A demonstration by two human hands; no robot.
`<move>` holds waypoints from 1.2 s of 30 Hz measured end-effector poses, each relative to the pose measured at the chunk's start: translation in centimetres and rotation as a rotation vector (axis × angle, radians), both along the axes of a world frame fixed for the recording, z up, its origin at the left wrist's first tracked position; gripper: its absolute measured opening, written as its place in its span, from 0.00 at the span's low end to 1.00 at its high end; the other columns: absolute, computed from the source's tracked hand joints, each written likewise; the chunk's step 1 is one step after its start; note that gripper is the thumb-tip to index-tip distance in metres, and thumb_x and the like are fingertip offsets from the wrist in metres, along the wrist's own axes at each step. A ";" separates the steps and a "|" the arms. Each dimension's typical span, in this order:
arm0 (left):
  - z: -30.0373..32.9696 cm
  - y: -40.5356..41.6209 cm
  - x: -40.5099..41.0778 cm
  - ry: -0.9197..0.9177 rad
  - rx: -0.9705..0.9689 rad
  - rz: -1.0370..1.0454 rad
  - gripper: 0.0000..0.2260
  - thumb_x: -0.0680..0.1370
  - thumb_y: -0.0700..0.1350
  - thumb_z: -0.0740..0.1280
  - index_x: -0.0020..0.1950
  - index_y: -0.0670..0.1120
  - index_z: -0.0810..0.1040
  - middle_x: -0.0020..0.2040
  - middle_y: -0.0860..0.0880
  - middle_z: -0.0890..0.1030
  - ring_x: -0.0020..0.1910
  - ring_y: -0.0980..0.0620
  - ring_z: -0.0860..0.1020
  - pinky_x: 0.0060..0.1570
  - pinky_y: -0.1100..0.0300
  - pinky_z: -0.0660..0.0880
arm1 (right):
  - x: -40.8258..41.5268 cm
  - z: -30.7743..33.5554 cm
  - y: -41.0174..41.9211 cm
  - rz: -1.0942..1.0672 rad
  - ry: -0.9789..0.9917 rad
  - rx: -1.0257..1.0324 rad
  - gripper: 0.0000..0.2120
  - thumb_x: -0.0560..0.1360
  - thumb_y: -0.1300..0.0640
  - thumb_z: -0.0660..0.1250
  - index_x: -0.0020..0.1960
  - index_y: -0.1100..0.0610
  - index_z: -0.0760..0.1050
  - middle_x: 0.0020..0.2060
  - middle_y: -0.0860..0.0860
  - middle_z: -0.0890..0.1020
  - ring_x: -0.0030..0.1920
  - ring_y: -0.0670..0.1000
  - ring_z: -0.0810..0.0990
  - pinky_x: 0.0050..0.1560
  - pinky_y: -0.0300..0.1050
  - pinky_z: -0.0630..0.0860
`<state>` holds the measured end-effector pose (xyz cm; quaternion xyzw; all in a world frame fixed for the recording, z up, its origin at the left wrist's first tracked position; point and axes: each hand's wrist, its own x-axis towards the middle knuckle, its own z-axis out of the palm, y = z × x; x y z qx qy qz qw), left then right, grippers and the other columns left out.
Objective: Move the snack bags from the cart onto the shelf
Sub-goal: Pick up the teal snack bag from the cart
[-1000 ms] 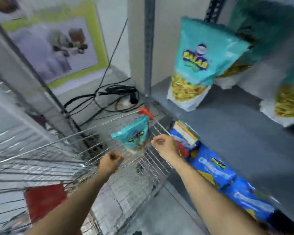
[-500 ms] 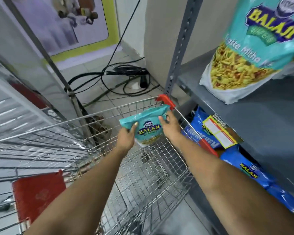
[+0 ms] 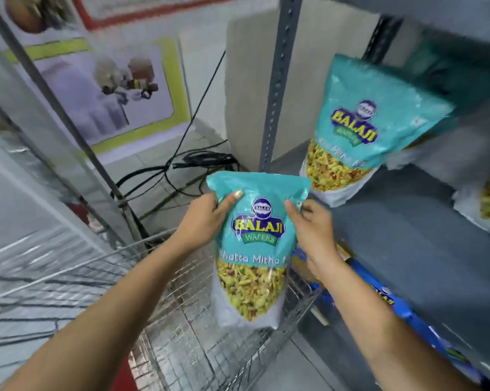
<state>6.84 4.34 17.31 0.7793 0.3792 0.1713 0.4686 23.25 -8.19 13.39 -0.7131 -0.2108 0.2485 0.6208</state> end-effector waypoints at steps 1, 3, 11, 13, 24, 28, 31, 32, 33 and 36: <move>0.9 -0.6 0.5 -0.007 0.027 -0.025 0.20 0.80 0.59 0.60 0.49 0.43 0.81 0.45 0.46 0.87 0.45 0.46 0.85 0.49 0.45 0.81 | 0.0 1.0 -1.3 -0.043 0.009 0.030 0.19 0.73 0.50 0.72 0.40 0.66 0.72 0.40 0.72 0.81 0.36 0.54 0.76 0.38 0.57 0.73; 2.6 -2.1 2.1 -0.037 0.081 -0.084 0.20 0.79 0.60 0.60 0.48 0.44 0.82 0.43 0.48 0.87 0.43 0.48 0.85 0.48 0.46 0.81 | 0.4 3.2 -4.1 -0.137 -0.023 0.062 0.23 0.69 0.43 0.72 0.42 0.64 0.71 0.40 0.74 0.80 0.38 0.52 0.74 0.38 0.64 0.75; 8.6 -8.7 14.7 -0.233 0.142 -0.318 0.18 0.80 0.55 0.62 0.57 0.42 0.81 0.55 0.47 0.86 0.57 0.50 0.82 0.57 0.51 0.77 | 6.9 9.8 -14.0 -0.511 -0.329 0.270 0.14 0.71 0.43 0.69 0.37 0.51 0.68 0.24 0.51 0.73 0.31 0.47 0.67 0.33 0.49 0.65; 9.3 -10.0 18.4 -0.284 0.140 -0.364 0.18 0.80 0.54 0.62 0.55 0.39 0.81 0.55 0.43 0.85 0.55 0.51 0.82 0.56 0.48 0.77 | 9.3 10.9 -15.5 -0.585 -0.389 0.294 0.13 0.72 0.46 0.69 0.36 0.48 0.67 0.22 0.45 0.71 0.31 0.46 0.65 0.33 0.47 0.64; 6.6 -13.8 30.5 -0.508 -0.247 -0.504 0.12 0.79 0.42 0.68 0.57 0.34 0.78 0.55 0.38 0.84 0.51 0.52 0.81 0.59 0.53 0.77 | 18.3 9.3 -20.0 -0.823 -0.448 0.248 0.14 0.75 0.53 0.69 0.35 0.48 0.67 0.29 0.49 0.78 0.36 0.48 0.75 0.42 0.56 0.74; 3.7 -12.5 28.3 -0.560 -0.150 -0.320 0.06 0.74 0.38 0.73 0.49 0.40 0.81 0.45 0.48 0.85 0.43 0.60 0.82 0.50 0.65 0.78 | 19.8 6.6 -22.0 -0.580 -0.371 0.351 0.09 0.74 0.59 0.70 0.46 0.49 0.72 0.35 0.36 0.82 0.39 0.33 0.79 0.45 0.28 0.74; -0.1 -11.0 23.9 -0.525 -0.011 -0.120 0.07 0.72 0.38 0.74 0.40 0.50 0.83 0.40 0.57 0.85 0.40 0.63 0.82 0.47 0.62 0.78 | 20.2 2.4 -23.2 -0.314 -0.200 0.220 0.26 0.68 0.69 0.74 0.58 0.50 0.71 0.58 0.47 0.82 0.54 0.39 0.82 0.51 0.30 0.77; -1.5 -10.3 22.5 -0.518 0.018 -0.023 0.10 0.71 0.37 0.75 0.39 0.52 0.82 0.39 0.58 0.84 0.39 0.63 0.81 0.46 0.59 0.79 | 20.2 1.2 -23.4 -0.251 -0.152 0.155 0.31 0.65 0.68 0.77 0.61 0.50 0.69 0.60 0.50 0.81 0.57 0.40 0.82 0.52 0.31 0.78; -2.6 -9.7 21.3 -0.506 0.027 0.075 0.11 0.69 0.37 0.76 0.42 0.52 0.81 0.41 0.57 0.84 0.40 0.61 0.81 0.47 0.53 0.80 | 20.1 0.3 -23.5 -0.207 -0.120 0.082 0.36 0.60 0.63 0.81 0.62 0.51 0.68 0.61 0.51 0.80 0.58 0.42 0.81 0.55 0.34 0.78; -5.0 -7.2 19.8 -0.332 0.075 0.178 0.37 0.61 0.46 0.83 0.66 0.48 0.70 0.63 0.44 0.74 0.60 0.47 0.76 0.64 0.47 0.75 | 20.2 -1.5 -22.9 -0.201 -0.065 -0.061 0.49 0.47 0.50 0.86 0.64 0.52 0.67 0.60 0.50 0.81 0.60 0.49 0.80 0.62 0.48 0.78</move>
